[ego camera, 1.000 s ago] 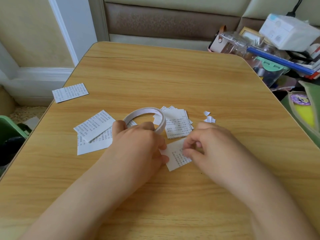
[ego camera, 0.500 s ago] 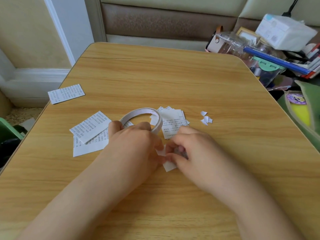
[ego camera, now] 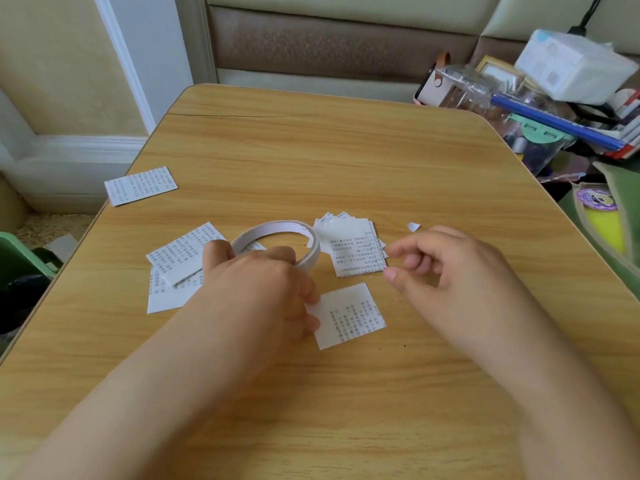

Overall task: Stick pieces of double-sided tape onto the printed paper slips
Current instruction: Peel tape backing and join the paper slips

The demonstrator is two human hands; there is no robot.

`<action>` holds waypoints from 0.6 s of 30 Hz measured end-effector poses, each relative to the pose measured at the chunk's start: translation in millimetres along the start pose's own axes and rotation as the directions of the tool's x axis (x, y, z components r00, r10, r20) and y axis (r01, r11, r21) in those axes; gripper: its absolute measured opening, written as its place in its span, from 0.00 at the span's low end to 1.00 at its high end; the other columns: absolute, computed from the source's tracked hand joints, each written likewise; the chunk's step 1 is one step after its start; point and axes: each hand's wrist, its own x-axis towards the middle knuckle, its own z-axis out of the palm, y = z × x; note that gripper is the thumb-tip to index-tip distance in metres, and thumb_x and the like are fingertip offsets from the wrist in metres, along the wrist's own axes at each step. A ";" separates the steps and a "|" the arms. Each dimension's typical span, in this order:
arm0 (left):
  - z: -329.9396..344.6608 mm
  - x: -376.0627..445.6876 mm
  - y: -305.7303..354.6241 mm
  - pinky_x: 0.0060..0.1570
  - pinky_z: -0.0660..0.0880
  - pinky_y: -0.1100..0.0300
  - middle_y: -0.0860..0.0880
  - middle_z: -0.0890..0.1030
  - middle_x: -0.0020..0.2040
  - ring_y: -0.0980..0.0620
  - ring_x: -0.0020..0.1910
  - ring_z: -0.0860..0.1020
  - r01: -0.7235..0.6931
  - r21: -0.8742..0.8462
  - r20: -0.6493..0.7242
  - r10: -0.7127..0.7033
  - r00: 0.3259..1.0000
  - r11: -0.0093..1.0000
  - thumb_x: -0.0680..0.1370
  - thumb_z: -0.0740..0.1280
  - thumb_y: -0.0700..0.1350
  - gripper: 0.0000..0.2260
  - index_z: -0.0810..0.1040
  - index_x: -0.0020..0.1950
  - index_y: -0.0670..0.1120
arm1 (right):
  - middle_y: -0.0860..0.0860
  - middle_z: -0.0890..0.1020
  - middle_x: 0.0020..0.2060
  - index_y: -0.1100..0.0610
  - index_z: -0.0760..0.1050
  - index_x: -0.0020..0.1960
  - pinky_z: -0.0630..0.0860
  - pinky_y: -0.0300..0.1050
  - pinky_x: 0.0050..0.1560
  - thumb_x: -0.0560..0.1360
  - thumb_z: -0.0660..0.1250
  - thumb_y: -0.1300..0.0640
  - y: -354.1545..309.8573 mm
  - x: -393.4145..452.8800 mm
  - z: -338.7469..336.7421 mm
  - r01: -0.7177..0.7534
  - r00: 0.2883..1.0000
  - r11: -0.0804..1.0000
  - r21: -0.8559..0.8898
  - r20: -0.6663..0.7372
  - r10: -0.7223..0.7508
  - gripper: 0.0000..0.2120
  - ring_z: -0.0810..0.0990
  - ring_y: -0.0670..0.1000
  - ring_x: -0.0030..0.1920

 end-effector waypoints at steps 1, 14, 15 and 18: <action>-0.6 -1.0 -2.4 0.41 0.48 0.57 0.58 0.66 0.43 0.61 0.36 0.60 -0.001 0.010 -0.001 0.001 1.000 1.000 0.76 0.62 0.59 0.12 0.75 0.59 0.61 | 0.42 0.76 0.40 0.48 0.80 0.51 0.67 0.27 0.49 0.71 0.72 0.55 -1.7 0.4 2.2 0.025 1.000 1.000 -0.010 0.004 -0.025 0.09 0.74 0.40 0.44; -4.6 -1.8 -30.2 0.52 0.50 0.56 0.57 0.68 0.49 0.55 0.43 0.63 0.231 -0.021 -0.214 -0.230 0.949 0.973 0.75 0.65 0.57 0.09 0.76 0.54 0.58 | 0.41 0.78 0.58 0.52 0.77 0.61 0.57 0.21 0.56 0.78 0.64 0.56 -13.9 3.4 23.7 0.143 0.980 0.983 -0.115 0.154 -0.124 0.13 0.71 0.42 0.62; -3.9 -0.8 -31.3 0.52 0.50 0.56 0.57 0.67 0.49 0.55 0.43 0.64 0.239 -0.026 -0.234 -0.238 0.943 0.971 0.75 0.66 0.56 0.09 0.76 0.54 0.58 | 0.41 0.78 0.56 0.52 0.79 0.59 0.61 0.25 0.56 0.77 0.65 0.56 -12.1 4.0 22.6 0.129 0.984 0.985 -0.118 0.135 -0.113 0.12 0.73 0.43 0.60; -2.5 0.8 -34.2 0.55 0.51 0.55 0.57 0.65 0.49 0.54 0.43 0.65 0.253 -0.044 -0.259 -0.256 0.931 0.966 0.74 0.67 0.57 0.11 0.74 0.55 0.58 | 0.41 0.79 0.53 0.53 0.80 0.56 0.66 0.32 0.55 0.76 0.66 0.56 -8.9 4.0 20.3 0.104 0.990 0.986 -0.127 0.110 -0.091 0.09 0.75 0.44 0.56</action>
